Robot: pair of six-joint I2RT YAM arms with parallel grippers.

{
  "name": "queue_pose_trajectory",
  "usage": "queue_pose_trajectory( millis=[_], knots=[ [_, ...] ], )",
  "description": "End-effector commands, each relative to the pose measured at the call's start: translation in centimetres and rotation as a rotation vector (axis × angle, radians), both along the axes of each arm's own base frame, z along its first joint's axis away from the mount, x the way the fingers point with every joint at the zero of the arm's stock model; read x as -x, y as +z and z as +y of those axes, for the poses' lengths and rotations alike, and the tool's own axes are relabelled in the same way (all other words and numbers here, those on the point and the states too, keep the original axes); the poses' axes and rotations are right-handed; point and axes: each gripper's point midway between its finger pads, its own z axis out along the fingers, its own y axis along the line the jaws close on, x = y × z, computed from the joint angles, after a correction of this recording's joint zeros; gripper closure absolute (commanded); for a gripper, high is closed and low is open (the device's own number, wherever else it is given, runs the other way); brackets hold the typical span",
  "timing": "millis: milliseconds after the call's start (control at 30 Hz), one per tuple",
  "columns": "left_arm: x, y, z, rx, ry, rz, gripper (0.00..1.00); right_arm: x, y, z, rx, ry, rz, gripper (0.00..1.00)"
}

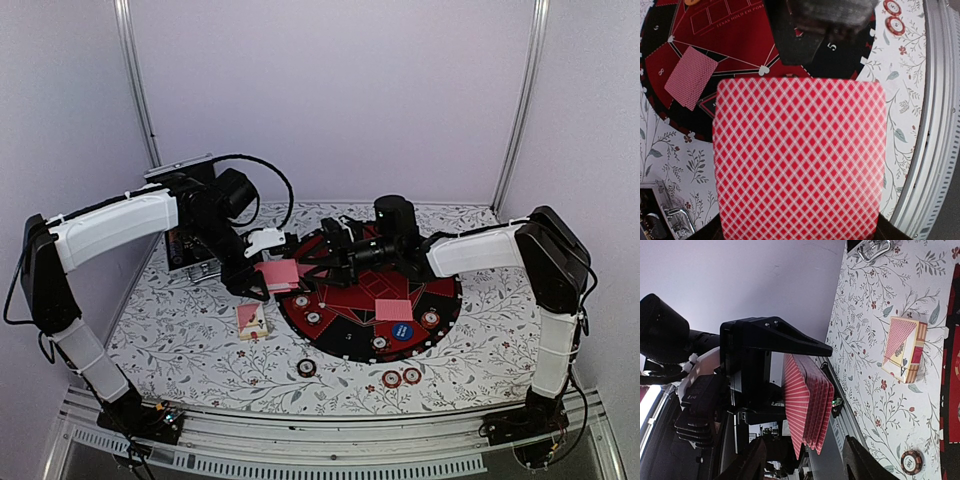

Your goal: Distribute texas hold em gaming equipment

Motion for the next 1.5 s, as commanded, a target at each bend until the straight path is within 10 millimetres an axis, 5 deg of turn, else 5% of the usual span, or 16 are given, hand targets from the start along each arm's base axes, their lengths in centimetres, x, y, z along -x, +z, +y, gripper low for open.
queue_pose_trajectory(
  millis=[0, 333, 467, 567, 867, 1467],
  knots=[
    [-0.8, 1.5, -0.7, 0.042, -0.005, -0.042, 1.0, 0.7, 1.4, 0.5, -0.024, 0.016, -0.027, 0.41],
    [-0.8, 1.7, -0.8, 0.044, -0.006, -0.042, 1.0, 1.3, -0.3, 3.3, 0.007, 0.056, -0.02, 0.38],
    [-0.8, 1.6, -0.7, 0.044, -0.005, -0.041, 1.0, 1.3, -0.4, 3.8, 0.004, 0.066, -0.015, 0.46],
    [-0.8, 1.7, -0.7, 0.044, -0.005, -0.045, 1.0, 1.3, -0.6, 3.6, 0.008, 0.064, -0.012, 0.57],
    [-0.7, 1.7, -0.7, 0.045, -0.005, -0.042, 1.0, 0.5, -1.5, 1.7, 0.029, 0.025, 0.006, 0.62],
    [-0.8, 1.6, -0.6, 0.04, -0.002, -0.042, 1.0, 0.8, 1.3, 0.7, -0.023, 0.022, -0.016, 0.93]
  ],
)
